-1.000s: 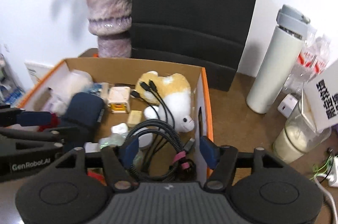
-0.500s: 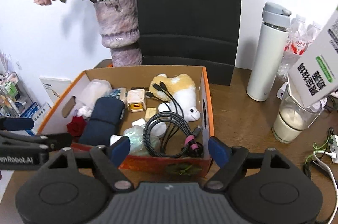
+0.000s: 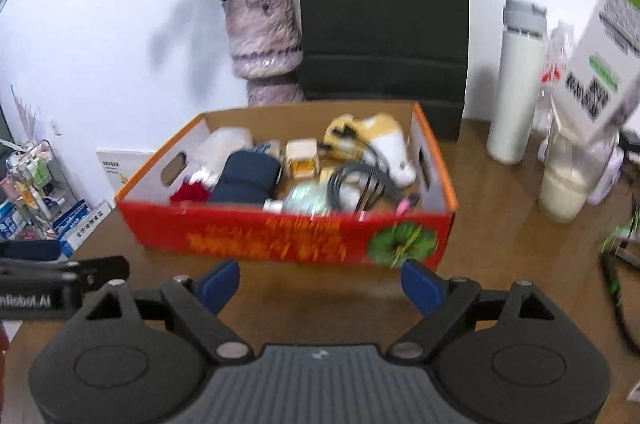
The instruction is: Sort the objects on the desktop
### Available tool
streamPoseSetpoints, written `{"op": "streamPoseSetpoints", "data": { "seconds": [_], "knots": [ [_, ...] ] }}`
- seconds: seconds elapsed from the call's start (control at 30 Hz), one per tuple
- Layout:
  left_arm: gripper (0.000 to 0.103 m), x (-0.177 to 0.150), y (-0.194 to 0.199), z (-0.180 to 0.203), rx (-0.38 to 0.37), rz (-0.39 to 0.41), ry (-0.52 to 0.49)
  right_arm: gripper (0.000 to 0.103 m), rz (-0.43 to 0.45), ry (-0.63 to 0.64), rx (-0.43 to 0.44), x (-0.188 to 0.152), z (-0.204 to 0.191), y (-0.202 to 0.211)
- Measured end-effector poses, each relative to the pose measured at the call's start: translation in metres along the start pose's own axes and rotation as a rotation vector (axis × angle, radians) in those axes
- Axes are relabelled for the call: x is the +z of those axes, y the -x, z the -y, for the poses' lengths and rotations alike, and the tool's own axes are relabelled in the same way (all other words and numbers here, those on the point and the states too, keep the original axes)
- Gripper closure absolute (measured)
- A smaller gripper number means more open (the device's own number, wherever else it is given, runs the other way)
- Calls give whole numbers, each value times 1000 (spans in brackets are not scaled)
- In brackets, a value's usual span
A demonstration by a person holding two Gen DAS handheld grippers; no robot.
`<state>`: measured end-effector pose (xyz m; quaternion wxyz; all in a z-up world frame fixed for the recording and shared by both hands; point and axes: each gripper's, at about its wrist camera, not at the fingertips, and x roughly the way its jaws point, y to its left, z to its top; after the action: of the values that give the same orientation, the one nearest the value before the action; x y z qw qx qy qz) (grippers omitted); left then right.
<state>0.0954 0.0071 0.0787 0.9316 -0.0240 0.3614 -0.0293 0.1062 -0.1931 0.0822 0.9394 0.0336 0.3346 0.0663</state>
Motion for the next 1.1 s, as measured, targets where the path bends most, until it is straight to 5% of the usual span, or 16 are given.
{"op": "streamPoseSetpoints", "data": {
  "seconds": [0.27,0.53,1.1],
  "knots": [
    [1,-39,-5,-5,24,-9,-29,15,-52,-38,0,-52,10,-5],
    [1,-85,-2,-2,-3,-10,-45,15,-13,-64,-33,-96,9,12],
    [0,-117,17,7,12,39,-86,0,-20,72,-51,-124,-15,25]
  ]
}}
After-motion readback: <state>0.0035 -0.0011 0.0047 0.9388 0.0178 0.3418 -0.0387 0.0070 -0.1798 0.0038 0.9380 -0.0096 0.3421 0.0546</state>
